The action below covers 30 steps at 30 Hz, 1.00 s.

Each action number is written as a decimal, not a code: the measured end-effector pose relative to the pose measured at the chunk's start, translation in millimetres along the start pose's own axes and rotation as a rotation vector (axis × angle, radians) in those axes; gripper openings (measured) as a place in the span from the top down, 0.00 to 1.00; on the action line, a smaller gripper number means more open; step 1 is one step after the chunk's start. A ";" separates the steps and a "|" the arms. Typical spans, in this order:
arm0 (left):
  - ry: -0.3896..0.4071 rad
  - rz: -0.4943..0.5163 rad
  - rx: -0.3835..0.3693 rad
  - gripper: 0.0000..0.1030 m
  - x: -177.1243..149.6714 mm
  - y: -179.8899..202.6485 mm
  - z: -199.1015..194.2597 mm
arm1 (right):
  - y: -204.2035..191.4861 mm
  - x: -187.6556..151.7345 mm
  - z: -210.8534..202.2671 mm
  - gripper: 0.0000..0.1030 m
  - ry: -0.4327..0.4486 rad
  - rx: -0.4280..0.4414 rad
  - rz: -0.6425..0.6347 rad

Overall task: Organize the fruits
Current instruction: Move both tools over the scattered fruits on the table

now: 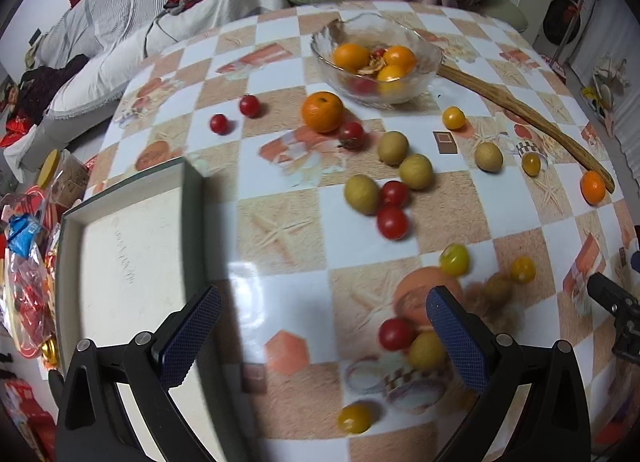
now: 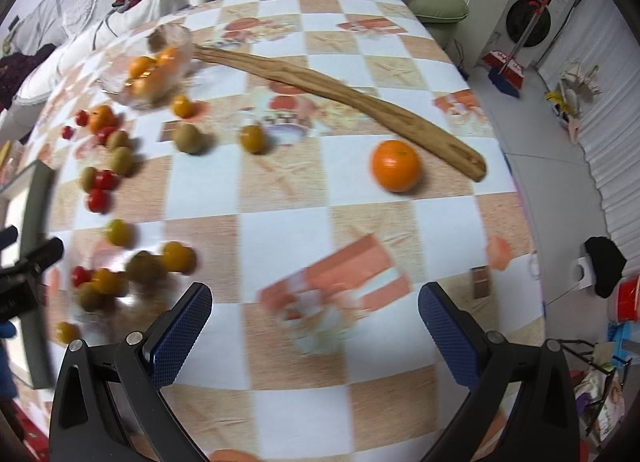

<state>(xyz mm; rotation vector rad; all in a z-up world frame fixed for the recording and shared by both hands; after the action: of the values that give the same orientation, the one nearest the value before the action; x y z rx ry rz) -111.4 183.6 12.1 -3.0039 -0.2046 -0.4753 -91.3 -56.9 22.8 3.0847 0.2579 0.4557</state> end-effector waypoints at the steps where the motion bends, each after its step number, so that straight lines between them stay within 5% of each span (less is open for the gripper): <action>1: -0.001 0.007 -0.004 0.00 -2.6 -2.7 -0.9 | -4.6 -0.2 -1.7 0.00 -0.002 0.005 0.003; 15: -0.052 0.076 -0.064 0.00 -36.1 -29.3 -5.5 | -40.2 -13.5 -2.5 0.00 -0.079 0.068 0.062; 25: -0.022 0.108 -0.195 0.00 -49.8 -10.0 -10.9 | -48.7 -23.2 0.2 0.00 -0.109 0.094 0.069; 30: -0.050 0.131 -0.187 0.00 -61.6 -5.6 0.9 | -52.3 -24.1 0.1 0.00 -0.113 0.093 0.054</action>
<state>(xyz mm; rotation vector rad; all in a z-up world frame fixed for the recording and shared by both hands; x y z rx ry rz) -170.1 181.9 -7.6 -3.1869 0.0352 -0.4284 -122.4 -9.2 14.0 3.2005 0.2001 0.2765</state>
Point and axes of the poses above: each gripper's, at about its wrist camera, not at the fingertips, and z roughly the way its jaws point, y to its right, x to its top, the point moved 4 cm from there along z, roughly the way its jaws point, and after that the axes turned 3 degrees about -y, right-handed, at the moved point
